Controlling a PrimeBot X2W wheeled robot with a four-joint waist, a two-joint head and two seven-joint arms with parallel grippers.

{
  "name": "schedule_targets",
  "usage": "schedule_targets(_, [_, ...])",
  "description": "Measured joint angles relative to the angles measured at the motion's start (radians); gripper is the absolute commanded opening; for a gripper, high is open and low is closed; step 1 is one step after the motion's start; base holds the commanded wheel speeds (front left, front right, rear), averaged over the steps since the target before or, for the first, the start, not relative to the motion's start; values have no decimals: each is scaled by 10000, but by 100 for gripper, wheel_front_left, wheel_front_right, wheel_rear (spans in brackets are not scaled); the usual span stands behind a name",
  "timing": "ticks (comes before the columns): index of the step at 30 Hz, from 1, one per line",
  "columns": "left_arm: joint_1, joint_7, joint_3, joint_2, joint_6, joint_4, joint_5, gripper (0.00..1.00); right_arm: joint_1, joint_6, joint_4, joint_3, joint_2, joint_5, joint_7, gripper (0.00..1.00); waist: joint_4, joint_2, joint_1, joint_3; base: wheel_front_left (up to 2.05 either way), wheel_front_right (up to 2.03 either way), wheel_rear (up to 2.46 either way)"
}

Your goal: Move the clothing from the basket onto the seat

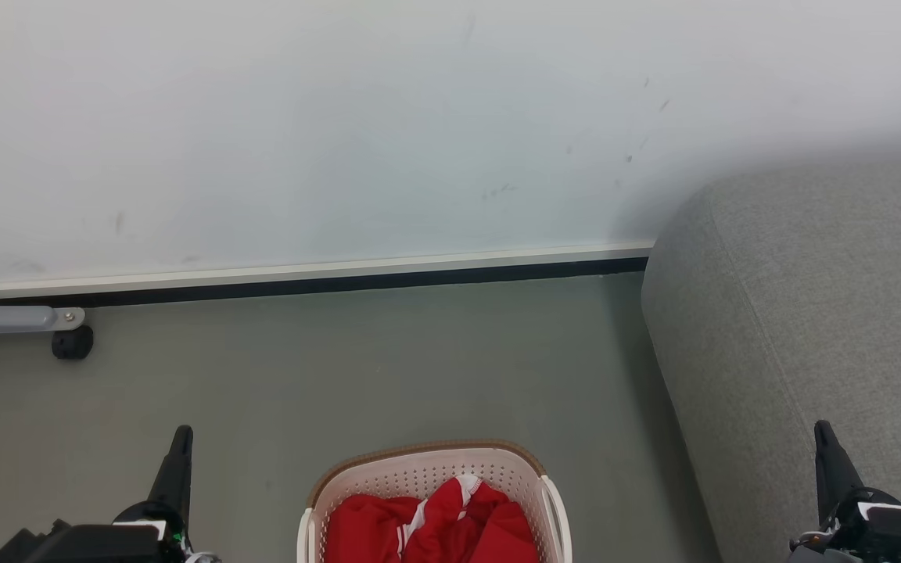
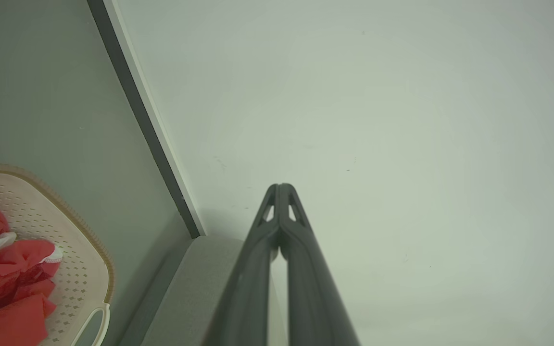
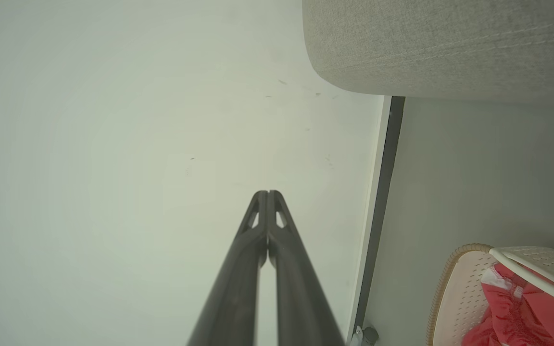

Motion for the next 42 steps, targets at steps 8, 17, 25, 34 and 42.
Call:
schedule_targets(8, [0, 0, 0, 0, 0, 0, 0, 0, 0, 0, 0, 0, 0, 0, 0, 0, 0, 0, 0, 0, 0, 0, 0])
schedule_targets(17, [0, 0, 0, 0, 0, 0, 0, 0, 0, 0, 0, 0, 0, 0, 0, 0, 0, 0, -1, 0, 0, 0, 0])
schedule_targets(25, [0, 0, 0, 0, 0, 0, 0, 0, 0, 0, 0, 0, 0, 0, 0, 0, 0, 0, -1, 0, 0, 0, 0])
schedule_targets(34, [129, -2, -29, -54, 13, 224, 0, 100, 107, -15, 209, 23, 52, -4, -2, 100, 0, 0, -1, 0, 0, 0, 0])
schedule_targets(42, [544, -171, -230, -123, 15, 491, 4, 100, 453, -46, 548, 251, 178, -8, -176, 100, -1, 0, -1, -21, 0, 0, 0])
